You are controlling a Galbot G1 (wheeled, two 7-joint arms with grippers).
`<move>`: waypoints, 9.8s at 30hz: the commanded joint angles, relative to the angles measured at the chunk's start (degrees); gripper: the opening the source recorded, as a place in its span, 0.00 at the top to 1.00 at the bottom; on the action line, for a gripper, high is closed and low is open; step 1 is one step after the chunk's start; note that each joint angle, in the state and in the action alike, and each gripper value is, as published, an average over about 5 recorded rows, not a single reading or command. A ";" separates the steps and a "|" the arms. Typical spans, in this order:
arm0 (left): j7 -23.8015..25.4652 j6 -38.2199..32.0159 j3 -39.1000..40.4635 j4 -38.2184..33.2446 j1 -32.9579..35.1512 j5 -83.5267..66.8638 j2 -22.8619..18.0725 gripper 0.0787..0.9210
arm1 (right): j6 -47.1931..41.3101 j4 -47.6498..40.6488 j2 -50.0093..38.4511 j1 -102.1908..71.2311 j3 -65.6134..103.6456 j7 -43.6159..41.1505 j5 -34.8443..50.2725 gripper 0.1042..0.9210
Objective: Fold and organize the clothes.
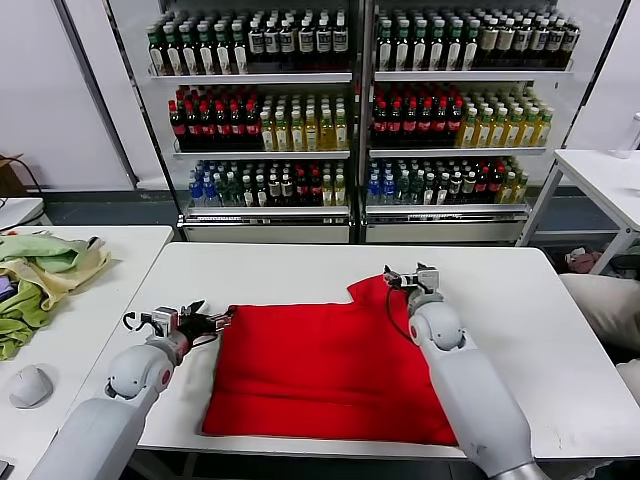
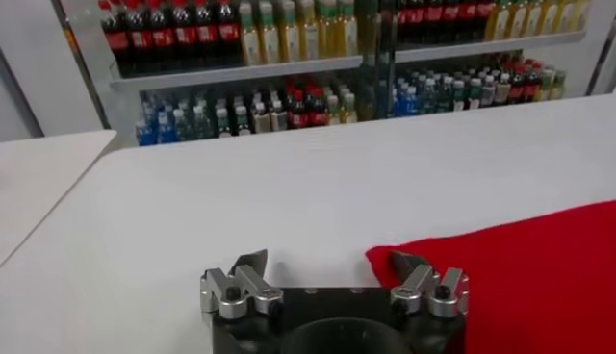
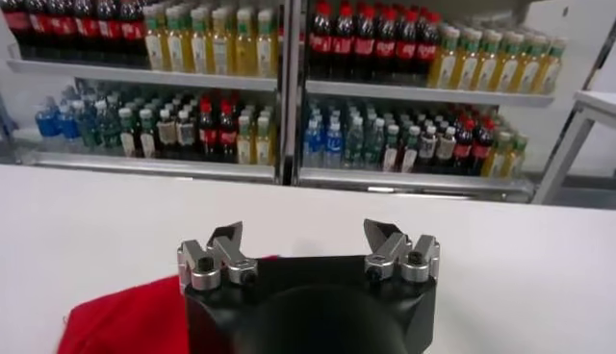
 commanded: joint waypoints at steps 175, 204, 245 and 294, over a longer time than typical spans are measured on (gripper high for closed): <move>-30.04 -6.91 -3.97 -33.22 37.93 -2.52 -7.86 0.15 | 1.90 56.40 -8.15 -54.24 10.24 2.78 -12.94 0.12; -31.11 -1.68 -16.22 -36.44 34.68 15.86 -6.87 0.95 | 1.64 57.73 -9.03 -53.67 10.55 2.73 -13.20 0.12; -24.91 -1.82 11.90 -38.66 24.91 8.10 -23.36 0.94 | 1.71 56.19 -6.97 -52.31 9.59 2.69 -13.98 0.12; -6.50 -5.83 -21.92 -25.19 36.72 -13.85 -11.91 0.20 | 2.75 56.96 -6.38 -53.42 10.48 2.22 -13.93 0.12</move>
